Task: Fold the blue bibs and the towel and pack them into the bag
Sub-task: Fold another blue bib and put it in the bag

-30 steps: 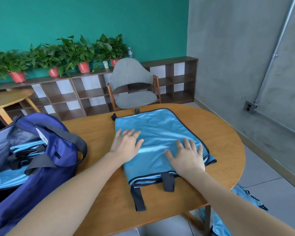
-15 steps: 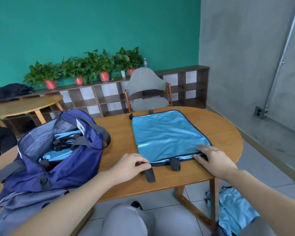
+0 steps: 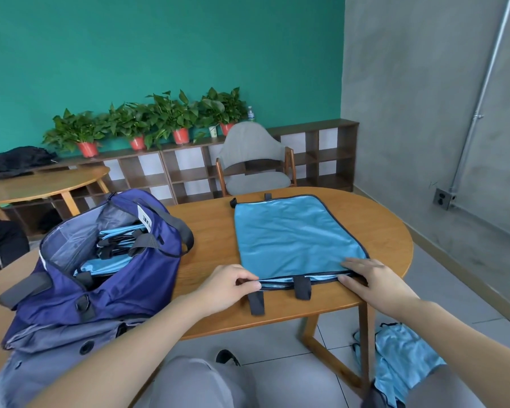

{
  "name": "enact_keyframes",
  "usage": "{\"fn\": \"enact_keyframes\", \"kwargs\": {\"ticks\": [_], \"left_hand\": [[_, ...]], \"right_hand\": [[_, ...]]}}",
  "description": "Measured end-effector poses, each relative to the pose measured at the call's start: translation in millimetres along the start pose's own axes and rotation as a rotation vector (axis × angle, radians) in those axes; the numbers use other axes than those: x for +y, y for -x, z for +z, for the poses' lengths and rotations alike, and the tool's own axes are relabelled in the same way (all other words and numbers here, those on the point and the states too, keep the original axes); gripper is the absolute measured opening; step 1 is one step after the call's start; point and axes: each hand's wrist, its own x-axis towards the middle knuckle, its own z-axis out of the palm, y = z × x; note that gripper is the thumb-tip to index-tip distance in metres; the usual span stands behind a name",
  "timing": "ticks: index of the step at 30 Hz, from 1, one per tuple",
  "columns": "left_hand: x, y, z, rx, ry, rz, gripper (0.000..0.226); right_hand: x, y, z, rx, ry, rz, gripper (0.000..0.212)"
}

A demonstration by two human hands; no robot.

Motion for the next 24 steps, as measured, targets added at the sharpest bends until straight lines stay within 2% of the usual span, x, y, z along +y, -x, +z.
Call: {"fn": "enact_keyframes", "kwargs": {"ticks": [7,14,20,24], "left_hand": [[-7.3,2.6,-2.6,0.036,0.059,-0.042,0.016],[-5.7,3.4,0.7,0.063,0.061,-0.048,0.014],[-0.9,6.3,4.0,0.039,-0.002,-0.017,0.029],[5.2,8.9,5.1,0.054,-0.041,-0.055,0.031]], "right_hand": [[0.1,3.4,4.5,0.016,0.003,0.006,0.082],[4.6,2.4,9.0,0.030,0.019,-0.007,0.076],[4.3,5.9,8.9,0.041,0.012,-0.018,0.066],[2.7,16.3,2.0,0.028,-0.100,-0.028,0.062]]}}
